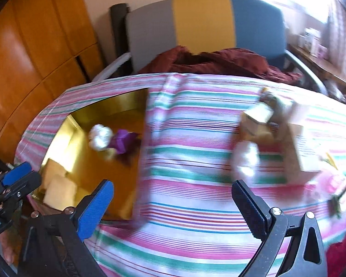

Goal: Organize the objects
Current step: 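Move both tools from the tray back toward the remaining items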

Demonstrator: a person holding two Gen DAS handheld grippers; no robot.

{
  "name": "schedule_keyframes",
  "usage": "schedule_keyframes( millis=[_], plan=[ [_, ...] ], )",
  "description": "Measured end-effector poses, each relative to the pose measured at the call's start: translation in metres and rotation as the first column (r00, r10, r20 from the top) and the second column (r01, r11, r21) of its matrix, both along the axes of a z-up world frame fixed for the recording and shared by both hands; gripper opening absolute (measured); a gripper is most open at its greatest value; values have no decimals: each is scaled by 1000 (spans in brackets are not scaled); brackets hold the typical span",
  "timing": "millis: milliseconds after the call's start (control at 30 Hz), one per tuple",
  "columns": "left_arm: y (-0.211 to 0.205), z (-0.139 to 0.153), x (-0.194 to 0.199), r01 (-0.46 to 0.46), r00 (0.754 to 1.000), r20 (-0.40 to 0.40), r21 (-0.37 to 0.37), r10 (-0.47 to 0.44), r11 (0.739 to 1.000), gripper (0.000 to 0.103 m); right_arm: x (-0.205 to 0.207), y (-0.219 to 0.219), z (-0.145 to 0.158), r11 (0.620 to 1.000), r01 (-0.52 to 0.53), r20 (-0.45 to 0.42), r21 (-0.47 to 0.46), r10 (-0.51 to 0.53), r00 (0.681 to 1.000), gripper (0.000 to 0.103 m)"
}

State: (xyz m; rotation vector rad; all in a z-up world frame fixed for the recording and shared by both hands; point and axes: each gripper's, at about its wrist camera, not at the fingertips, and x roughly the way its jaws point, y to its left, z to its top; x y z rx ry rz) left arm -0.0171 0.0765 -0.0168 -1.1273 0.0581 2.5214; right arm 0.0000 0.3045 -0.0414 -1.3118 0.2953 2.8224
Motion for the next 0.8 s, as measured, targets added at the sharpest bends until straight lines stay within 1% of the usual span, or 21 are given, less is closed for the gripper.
schedule_keyframes(
  millis=[100, 167, 233, 367, 467, 500, 533, 567, 633, 700, 733, 800],
  plan=[
    [15, -1, 0, 51, 998, 23, 11, -51, 999, 61, 9, 34, 2, 997, 72, 13, -6, -72, 997, 103],
    [29, 0, 3, 97, 995, 20, 12, -97, 995, 61, 17, 58, 4, 992, 124, 18, -10, -124, 992, 103],
    [43, 1, 5, 148, 989, 23, 9, -148, 989, 61, 25, 86, 8, 983, 184, 23, -16, -184, 983, 103],
    [75, 1, 8, 239, 971, 33, -1, -239, 971, 61, 44, 148, 17, 950, 312, 25, -24, -312, 950, 103],
    [100, 2, 11, 308, 951, 38, -2, -308, 951, 61, 56, 194, 21, 909, 416, 41, -13, -415, 909, 103],
    [108, 1, 11, 328, 944, 43, -2, -328, 945, 61, 63, 224, 19, 874, 486, 53, -24, -484, 873, 103],
    [116, 0, 11, 347, 937, 53, -1, -346, 938, 61, 63, 224, 19, 874, 486, 53, -24, -484, 873, 103],
    [127, -2, 10, 370, 927, 68, 0, -369, 929, 61, 66, 238, 16, 857, 514, 66, -34, -511, 857, 103],
    [142, -2, 11, 400, 914, 78, 6, -399, 916, 61, 74, 263, 8, 817, 574, 96, -50, -568, 817, 103],
    [159, -2, 12, 431, 899, 85, 16, -430, 902, 61, 82, 280, 2, 773, 631, 108, -73, -622, 775, 103],
    [170, -1, 12, 451, 888, 91, 29, -451, 892, 61, 86, 287, -2, 752, 653, 116, -89, -643, 757, 103],
    [191, 0, 14, 494, 864, 92, 43, -496, 869, 61, 95, 301, -14, 704, 699, 159, -126, -681, 715, 103]
  ],
)
